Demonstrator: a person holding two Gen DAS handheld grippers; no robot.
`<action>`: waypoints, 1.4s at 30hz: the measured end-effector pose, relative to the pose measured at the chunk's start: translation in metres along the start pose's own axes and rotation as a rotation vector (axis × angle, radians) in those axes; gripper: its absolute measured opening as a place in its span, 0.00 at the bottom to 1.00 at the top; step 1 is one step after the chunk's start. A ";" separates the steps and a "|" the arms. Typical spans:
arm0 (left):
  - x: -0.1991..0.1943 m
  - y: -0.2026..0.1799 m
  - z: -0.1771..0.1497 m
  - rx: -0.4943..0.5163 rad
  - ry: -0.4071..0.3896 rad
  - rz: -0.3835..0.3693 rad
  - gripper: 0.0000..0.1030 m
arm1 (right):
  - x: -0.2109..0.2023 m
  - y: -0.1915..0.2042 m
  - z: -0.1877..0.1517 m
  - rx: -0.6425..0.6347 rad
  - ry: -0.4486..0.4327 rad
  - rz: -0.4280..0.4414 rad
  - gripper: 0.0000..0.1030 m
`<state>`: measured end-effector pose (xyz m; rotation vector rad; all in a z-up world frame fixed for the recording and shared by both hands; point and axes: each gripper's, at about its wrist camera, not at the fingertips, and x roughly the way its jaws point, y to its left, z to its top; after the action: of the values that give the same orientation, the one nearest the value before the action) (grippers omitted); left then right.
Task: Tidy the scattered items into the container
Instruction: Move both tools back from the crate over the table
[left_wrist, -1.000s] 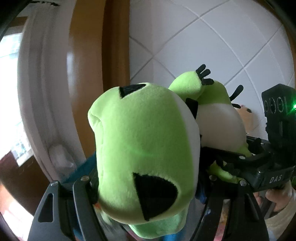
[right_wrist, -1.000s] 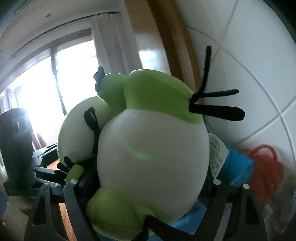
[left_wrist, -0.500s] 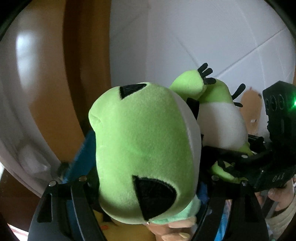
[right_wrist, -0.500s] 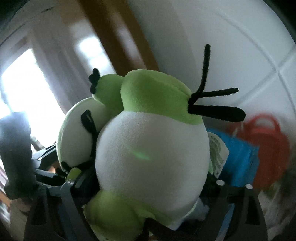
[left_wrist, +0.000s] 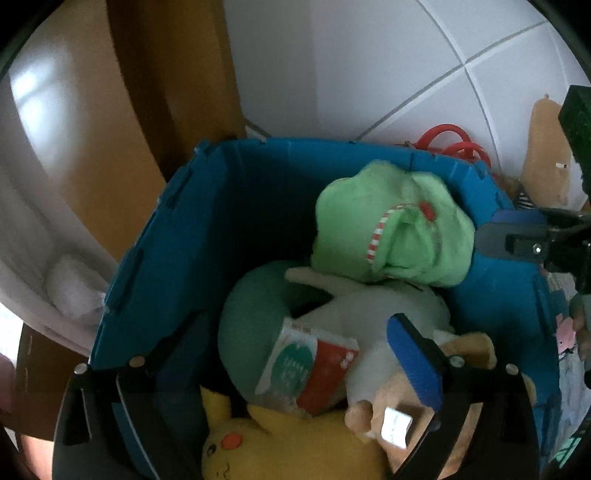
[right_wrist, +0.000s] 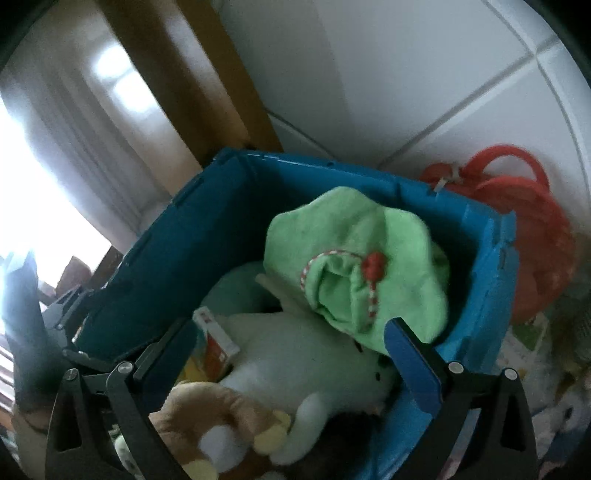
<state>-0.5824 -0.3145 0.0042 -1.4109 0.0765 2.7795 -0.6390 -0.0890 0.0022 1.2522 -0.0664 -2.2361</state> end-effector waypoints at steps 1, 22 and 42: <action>-0.008 0.001 -0.004 -0.013 -0.005 -0.008 0.97 | -0.006 0.005 0.001 -0.015 -0.002 -0.010 1.00; -0.231 -0.098 -0.131 -0.070 -0.309 0.020 0.98 | -0.176 0.094 -0.147 -0.316 -0.221 -0.090 1.00; -0.251 -0.236 -0.283 -0.164 -0.390 0.059 1.00 | -0.278 -0.014 -0.347 -0.217 -0.411 -0.172 1.00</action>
<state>-0.1962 -0.0938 0.0324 -0.8746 -0.1218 3.1124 -0.2578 0.1396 0.0168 0.6949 0.1297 -2.5392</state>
